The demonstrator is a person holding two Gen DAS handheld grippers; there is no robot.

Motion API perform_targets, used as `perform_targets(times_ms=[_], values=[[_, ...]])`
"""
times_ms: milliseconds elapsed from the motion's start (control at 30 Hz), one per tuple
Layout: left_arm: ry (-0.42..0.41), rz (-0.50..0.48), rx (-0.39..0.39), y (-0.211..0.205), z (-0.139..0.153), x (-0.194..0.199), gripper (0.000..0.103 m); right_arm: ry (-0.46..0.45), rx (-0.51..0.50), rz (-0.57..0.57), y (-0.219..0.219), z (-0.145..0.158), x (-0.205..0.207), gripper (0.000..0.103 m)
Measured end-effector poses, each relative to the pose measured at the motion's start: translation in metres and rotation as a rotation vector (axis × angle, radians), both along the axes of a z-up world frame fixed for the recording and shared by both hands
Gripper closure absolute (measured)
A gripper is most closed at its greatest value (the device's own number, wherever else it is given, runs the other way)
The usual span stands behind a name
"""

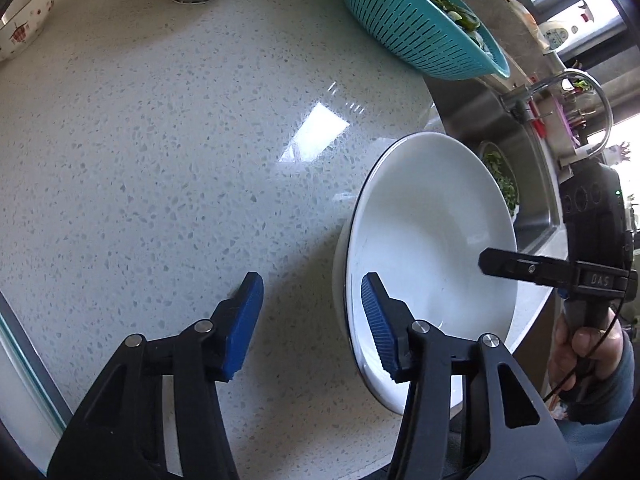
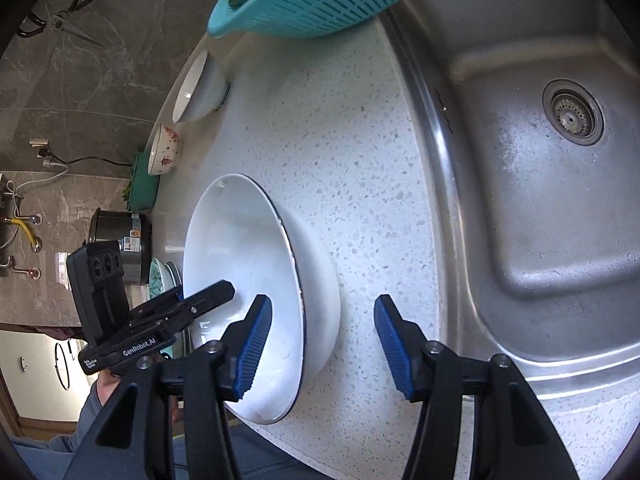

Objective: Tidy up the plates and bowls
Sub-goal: 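Move both grippers to the large white bowl and close on its rim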

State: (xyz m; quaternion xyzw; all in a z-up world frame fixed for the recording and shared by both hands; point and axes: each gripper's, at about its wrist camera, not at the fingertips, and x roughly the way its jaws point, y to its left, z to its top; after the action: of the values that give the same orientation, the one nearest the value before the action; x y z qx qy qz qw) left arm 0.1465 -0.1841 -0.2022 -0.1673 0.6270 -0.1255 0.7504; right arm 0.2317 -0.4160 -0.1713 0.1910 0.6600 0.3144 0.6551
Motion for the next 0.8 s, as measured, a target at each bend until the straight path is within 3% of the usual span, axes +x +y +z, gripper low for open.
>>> perform_targets(times_ms=[167,233,333,433,800], values=[[0.022,-0.026,-0.023,0.003,0.0,0.01,0.055,0.025,0.023,-0.004,0.003,-0.006,0.007,0.05],[0.028,-0.031,-0.033,0.002,-0.001,0.012,0.055,0.027,0.009,0.018,0.009,-0.006,0.008,0.062],[0.058,-0.046,-0.046,0.0,-0.003,0.007,0.079,0.05,-0.002,0.038,0.015,-0.01,0.005,0.07],[0.059,-0.068,-0.052,-0.008,-0.005,0.004,0.09,0.062,-0.012,0.039,0.015,-0.013,0.005,0.081],[0.049,-0.042,-0.051,-0.006,0.002,0.013,0.092,0.062,-0.038,0.038,0.02,-0.008,0.005,0.083]])
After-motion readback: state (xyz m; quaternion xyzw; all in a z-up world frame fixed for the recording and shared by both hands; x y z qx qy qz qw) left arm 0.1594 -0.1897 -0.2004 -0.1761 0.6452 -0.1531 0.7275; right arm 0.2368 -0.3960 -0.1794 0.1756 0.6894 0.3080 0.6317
